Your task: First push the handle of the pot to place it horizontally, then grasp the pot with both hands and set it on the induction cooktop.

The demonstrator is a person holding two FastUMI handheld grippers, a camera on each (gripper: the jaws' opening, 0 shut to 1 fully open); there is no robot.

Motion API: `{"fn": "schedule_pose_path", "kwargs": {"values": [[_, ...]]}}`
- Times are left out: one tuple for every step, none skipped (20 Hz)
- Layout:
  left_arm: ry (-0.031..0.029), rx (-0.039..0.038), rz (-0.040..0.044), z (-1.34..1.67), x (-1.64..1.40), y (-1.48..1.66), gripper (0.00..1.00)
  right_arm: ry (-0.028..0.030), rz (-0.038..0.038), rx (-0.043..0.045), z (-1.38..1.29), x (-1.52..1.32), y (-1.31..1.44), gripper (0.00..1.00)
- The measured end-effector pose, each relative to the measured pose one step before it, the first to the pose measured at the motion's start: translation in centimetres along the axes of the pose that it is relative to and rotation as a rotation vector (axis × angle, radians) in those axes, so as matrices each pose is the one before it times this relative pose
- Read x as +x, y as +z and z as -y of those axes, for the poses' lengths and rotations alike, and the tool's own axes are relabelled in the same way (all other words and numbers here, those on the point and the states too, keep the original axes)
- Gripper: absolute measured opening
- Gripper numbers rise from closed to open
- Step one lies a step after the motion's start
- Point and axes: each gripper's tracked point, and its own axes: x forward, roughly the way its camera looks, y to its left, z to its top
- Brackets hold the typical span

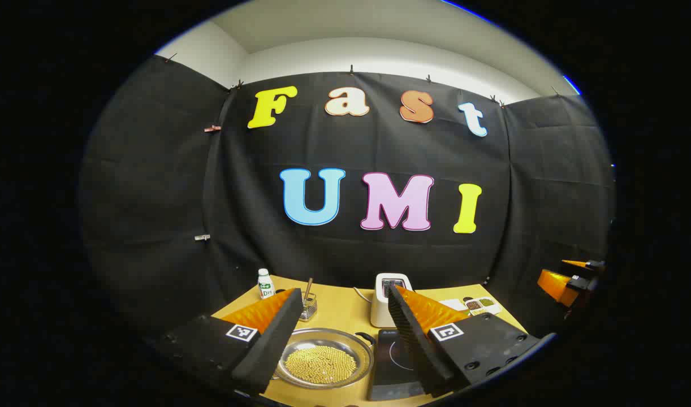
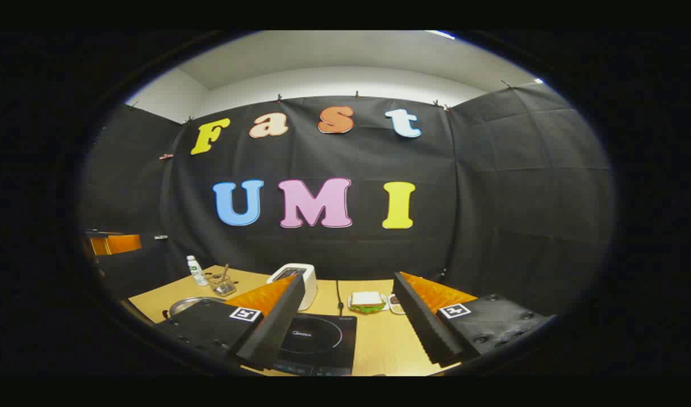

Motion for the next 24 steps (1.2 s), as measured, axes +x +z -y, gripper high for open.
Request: {"fn": "schedule_pose_path", "kwargs": {"values": [[0.00103,-0.00055,0.01146,-0.051,-0.121,0.264,0.95,-0.00343,-0.01083,0.00593,-0.220,-0.319,-0.109,0.93],[0.00304,0.00185,-0.00008,-0.308,-0.022,-0.188,0.93,-0.00933,-0.00417,0.00030,-0.067,-0.270,0.050,0.98],[0.00201,0.00142,-0.00211,-0.382,-0.074,-0.137,0.95,-0.01006,0.00030,-0.00200,-0.141,-0.382,0.170,0.98],[-0.00519,-0.00228,0.00340,-0.251,-0.104,0.042,0.95,-0.00661,0.00472,0.00239,-0.327,-0.287,0.246,0.98],[-0.00767,-0.00505,-0.00003,-0.371,-0.011,0.047,0.95,-0.00332,0.00708,0.00229,-0.414,-0.311,0.297,0.98],[-0.01041,-0.00129,-0.00300,-0.348,-0.034,-0.318,0.95,-0.00734,0.00648,-0.00037,-0.213,-0.281,0.256,1.00],[-0.00803,0.00330,-0.00003,-0.520,-0.039,-0.010,0.95,-0.01266,0.00839,0.00056,-0.137,-0.254,0.266,0.98],[-0.00818,0.00592,0.00049,-0.571,0.000,-0.143,0.95,-0.01611,0.00559,0.00509,-0.066,-0.360,0.176,0.98],[-0.00683,0.00463,-0.00275,-0.442,-0.091,-0.051,0.95,-0.01089,0.00095,0.00540,-0.197,-0.214,0.092,0.98],[-0.00833,0.00079,-0.00223,-0.321,-0.126,-0.236,0.95,-0.01015,0.00265,0.00484,-0.302,-0.382,0.127,0.98],[-0.01324,-0.00530,0.00062,-0.206,-0.224,-0.026,0.95,-0.00853,0.00704,0.00231,-0.214,-0.241,0.290,0.98],[-0.01566,-0.00525,0.00335,-0.126,-0.140,-0.063,0.95,-0.00839,0.01109,-0.00314,-0.273,-0.344,0.376,0.98],[-0.01154,-0.00077,0.00535,-0.246,-0.240,0.006,0.95,-0.00844,0.01568,-0.00596,-0.129,-0.304,0.407,0.98],[-0.00729,0.00626,0.00586,-0.331,-0.095,-0.163,0.93,-0.00741,0.01008,-0.00633,-0.222,-0.299,0.218,0.98],[-0.00129,0.01150,0.00143,-0.460,-0.020,-0.137,0.95,-0.00396,0.00198,-0.00239,-0.168,-0.113,-0.091,0.98],[0.00248,0.00818,-0.00303,-0.539,-0.013,-0.394,0.95,-0.00121,-0.00579,0.00133,-0.221,-0.154,-0.390,1.00],[-0.00152,-0.00049,-0.00811,-0.353,-0.013,-0.298,0.95,-0.00196,-0.00760,0.00081,-0.230,-0.121,-0.228,0.98],[-0.00578,-0.00698,-0.00669,-0.147,-0.073,-0.337,0.95,-0.00486,-0.00158,-0.01010,-0.091,-0.114,-0.057,0.98],[-0.01109,-0.00690,-0.00428,-0.010,-0.101,-0.149,0.95,-0.00589,0.00402,-0.01645,-0.053,-0.309,0.146,0.99],[-0.00649,-0.00011,-0.00474,-0.220,-0.013,-0.356,0.95,-0.00525,0.00704,-0.01137,-0.100,-0.111,0.244,1.00],[0.00188,0.00785,-0.00637,-0.502,0.011,-0.256,0.95,-0.00134,0.00194,-0.00189,-0.256,-0.097,-0.153,1.00],[0.00449,0.01151,-0.00521,-0.572,0.013,-0.430,0.95,0.00229,-0.00318,0.00348,-0.381,-0.115,-0.154,0.98],[0.00337,0.01054,-0.00462,-0.354,0.033,-0.247,0.95,0.00066,-0.00318,-0.00030,-0.371,-0.110,-0.096,0.98],[-0.00010,0.00636,-0.00462,-0.236,0.041,-0.378,0.95,-0.00014,0.00006,-0.00522,-0.202,0.011,-0.080,0.98]]}}
